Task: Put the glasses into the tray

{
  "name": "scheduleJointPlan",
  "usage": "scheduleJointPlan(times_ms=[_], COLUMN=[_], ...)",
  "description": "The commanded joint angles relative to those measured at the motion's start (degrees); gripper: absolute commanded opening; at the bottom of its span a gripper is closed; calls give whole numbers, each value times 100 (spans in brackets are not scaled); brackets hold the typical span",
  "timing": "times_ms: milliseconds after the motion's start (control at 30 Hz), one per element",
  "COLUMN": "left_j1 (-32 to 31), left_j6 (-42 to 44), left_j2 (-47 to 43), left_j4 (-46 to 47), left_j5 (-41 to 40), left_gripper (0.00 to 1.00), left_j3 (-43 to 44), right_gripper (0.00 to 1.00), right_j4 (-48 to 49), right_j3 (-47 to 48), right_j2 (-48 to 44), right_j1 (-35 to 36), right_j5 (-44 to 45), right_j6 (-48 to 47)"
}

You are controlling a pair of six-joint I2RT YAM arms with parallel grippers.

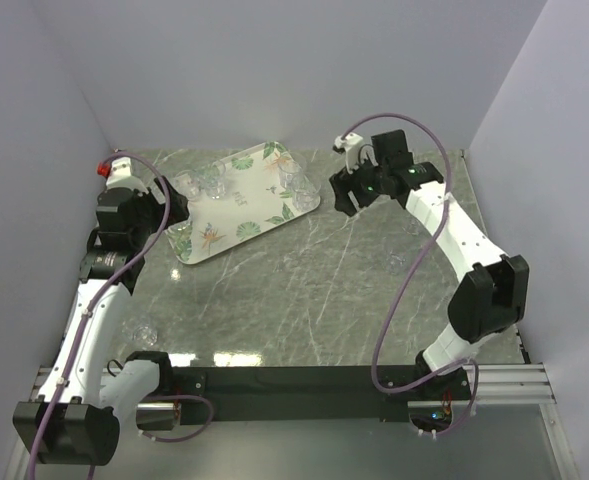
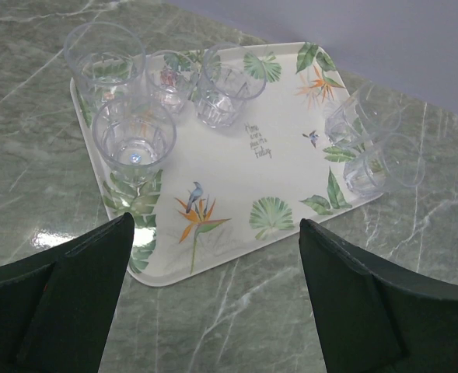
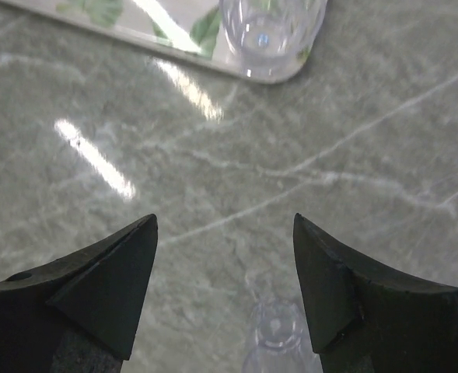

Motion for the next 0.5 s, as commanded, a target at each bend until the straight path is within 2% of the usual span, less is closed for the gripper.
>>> scheduleJointPlan(times_ms=[0,467], left_j1=[2,2], left_j6=[37,11], left_j2=[-131,-201], left_j4=[205,223], left_j5=[93,347], left_gripper=[93,93], left_j3=[-19,-2], right_gripper=[77,77], right_j4=[-83,67], right_j3=[-347,-1982], right_j2=[-553,-1722], right_j1=[-416,-1770], right_j5=[-614,-985], right_j6=[-294,-443])
